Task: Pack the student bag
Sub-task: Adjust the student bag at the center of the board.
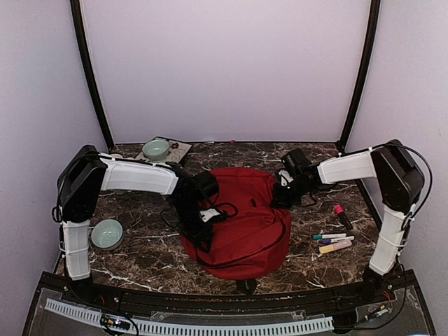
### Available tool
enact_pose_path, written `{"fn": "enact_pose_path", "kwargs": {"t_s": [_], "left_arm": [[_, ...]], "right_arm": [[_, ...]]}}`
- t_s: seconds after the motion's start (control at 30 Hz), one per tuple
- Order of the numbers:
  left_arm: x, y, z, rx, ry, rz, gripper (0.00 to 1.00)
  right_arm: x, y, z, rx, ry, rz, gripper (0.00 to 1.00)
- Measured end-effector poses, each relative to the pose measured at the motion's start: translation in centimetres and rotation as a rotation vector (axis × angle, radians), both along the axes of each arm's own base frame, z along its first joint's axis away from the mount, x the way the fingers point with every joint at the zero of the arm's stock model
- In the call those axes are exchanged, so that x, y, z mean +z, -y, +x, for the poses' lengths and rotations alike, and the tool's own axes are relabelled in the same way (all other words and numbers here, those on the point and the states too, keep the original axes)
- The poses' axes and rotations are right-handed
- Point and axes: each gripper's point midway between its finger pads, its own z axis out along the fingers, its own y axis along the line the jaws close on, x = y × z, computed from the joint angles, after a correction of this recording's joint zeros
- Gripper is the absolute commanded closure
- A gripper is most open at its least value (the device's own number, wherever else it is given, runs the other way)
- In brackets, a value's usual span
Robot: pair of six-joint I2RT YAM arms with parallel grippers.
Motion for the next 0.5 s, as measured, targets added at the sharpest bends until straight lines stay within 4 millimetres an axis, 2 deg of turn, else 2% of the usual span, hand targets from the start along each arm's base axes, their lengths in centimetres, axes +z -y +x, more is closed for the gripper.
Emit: {"fn": "enact_pose_path", "kwargs": {"t_s": [0.13,0.27,0.33,0.5], "left_arm": [[0.5,1.8,-3.5,-0.07,-0.111,-0.087,0.6],[1.4,3.1,-4.7,-0.091,-0.162,-0.158,0.59],[2.6,4.3,-4.4,-0.097,-0.161,-0.204,0.59],[7.5,8.2,-2.0,-0.12,-0.082,-0.361,0.58]], "right_arm": [[0.2,-2.9,2.9,0.044,0.025,0.013,0.89],[0.4,-5.3,4.5,0.091,0.044,0.025,0.72],[0.6,-5.9,4.9,0.114,0.045,0.018,0.68],[0.9,-5.9,4.9,0.146,0.037,-0.016,0.62]]}}
